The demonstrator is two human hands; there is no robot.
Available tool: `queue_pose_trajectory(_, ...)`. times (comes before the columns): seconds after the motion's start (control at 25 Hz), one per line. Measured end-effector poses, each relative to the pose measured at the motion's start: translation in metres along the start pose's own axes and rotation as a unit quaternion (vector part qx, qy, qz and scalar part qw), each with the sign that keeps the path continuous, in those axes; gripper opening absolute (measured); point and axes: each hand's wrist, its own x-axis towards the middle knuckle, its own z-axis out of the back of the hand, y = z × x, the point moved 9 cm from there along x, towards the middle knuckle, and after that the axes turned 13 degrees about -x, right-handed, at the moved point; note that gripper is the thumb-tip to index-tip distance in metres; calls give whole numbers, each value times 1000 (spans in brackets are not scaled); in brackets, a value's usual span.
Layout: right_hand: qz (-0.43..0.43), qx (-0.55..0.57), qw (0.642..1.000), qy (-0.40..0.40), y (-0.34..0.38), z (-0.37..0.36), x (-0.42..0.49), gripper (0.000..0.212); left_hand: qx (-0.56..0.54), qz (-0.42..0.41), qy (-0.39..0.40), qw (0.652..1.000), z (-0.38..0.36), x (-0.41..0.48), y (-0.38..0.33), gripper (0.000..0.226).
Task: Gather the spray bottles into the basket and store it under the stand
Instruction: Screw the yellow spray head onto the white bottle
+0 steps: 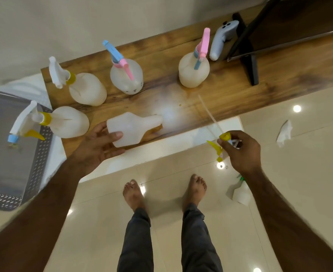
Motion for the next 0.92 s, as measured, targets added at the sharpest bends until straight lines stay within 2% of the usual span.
queue_pose_trajectory(0.08, 4, 21, 997, 75, -8, -10, -13, 14, -29, 5, -1, 1000, 12, 0, -1, 85)
queue_pose_trajectory(0.12, 22, 6, 994, 110, -8, -15, -19, 16, -37, 7, -2, 999, 18, 0, -1, 89)
queue_pose_trajectory(0.2, 68, -47, 984, 159, -2, -24, -32, 25, -47, 11, -12, 999, 28, 0, 0, 111)
queue_pose_trajectory(0.24, 92, -70, 978, 172, 6, -27, -37, 29, -50, 13, -14, 999, 30, 0, 0, 113)
queue_pose_trajectory(0.28, 113, -86, 974, 178, 15, -28, -39, 31, -50, 18, -11, 999, 29, 0, 1, 105)
queue_pose_trajectory(0.4, 154, -112, 966, 176, 39, -30, -38, 30, -54, 32, 2, 998, 19, -2, 4, 61)
queue_pose_trajectory(0.48, 159, -114, 966, 171, 48, -29, -35, 30, -57, 36, 6, 998, 14, -2, 6, 44)
queue_pose_trajectory(0.84, 143, -128, 969, 154, 42, -18, -34, 36, -58, 45, -3, 997, 19, -4, 6, 40)
queue_pose_trajectory(0.92, 153, -146, 964, 163, 45, -22, -35, 36, -41, 53, 4, 998, 12, -6, 7, 47)
